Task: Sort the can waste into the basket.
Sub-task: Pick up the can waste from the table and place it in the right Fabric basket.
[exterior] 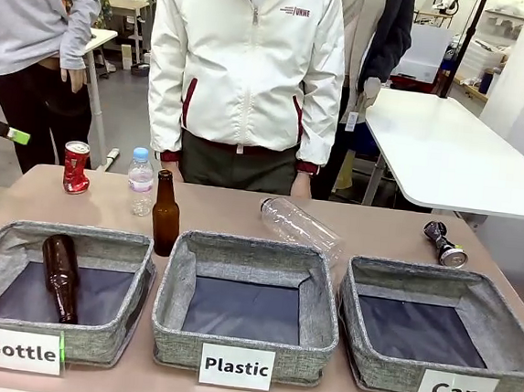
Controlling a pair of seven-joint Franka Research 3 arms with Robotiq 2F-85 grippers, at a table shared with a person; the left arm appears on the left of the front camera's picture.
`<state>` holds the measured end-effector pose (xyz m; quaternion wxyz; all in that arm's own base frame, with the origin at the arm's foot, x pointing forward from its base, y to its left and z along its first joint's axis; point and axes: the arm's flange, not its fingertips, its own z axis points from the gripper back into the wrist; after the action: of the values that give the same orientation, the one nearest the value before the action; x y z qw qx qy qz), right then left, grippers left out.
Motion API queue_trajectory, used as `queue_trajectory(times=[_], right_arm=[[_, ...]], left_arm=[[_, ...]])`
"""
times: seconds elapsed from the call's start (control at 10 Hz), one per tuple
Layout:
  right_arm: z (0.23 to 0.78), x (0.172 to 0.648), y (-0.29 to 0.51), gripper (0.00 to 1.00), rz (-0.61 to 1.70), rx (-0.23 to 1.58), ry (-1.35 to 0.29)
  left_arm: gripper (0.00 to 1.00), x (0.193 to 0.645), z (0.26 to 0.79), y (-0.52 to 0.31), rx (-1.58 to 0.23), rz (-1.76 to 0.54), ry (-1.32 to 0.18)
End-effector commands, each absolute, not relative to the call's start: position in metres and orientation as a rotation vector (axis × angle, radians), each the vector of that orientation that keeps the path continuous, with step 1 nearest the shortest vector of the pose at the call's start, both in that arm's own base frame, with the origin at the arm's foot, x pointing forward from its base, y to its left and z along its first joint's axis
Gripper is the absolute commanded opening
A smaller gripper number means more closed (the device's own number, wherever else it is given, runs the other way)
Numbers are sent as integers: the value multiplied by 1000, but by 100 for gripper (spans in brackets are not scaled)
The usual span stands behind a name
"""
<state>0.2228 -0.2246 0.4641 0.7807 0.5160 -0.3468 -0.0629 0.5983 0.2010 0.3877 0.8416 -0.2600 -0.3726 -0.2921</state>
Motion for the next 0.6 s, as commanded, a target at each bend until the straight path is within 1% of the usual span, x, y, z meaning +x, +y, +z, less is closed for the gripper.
queue_trajectory(times=[0.0,0.1,0.2,0.3,0.5], right_arm=[[465,224,-226,100,-117,1121,-781],[465,224,-226,100,-117,1121,-781],[465,224,-226,100,-117,1121,-781],[465,224,-226,100,-117,1121,-781],[465,224,-226,100,-117,1121,-781]], left_arm=[[100,591,374,201,-527,-782,-989],[100,587,366,198,-528,-855,-1098],[100,581,358,195,-569,-877,-1149],[100,577,347,193,-548,-901,-1156],[100,575,329,194,-528,-919,-1039]])
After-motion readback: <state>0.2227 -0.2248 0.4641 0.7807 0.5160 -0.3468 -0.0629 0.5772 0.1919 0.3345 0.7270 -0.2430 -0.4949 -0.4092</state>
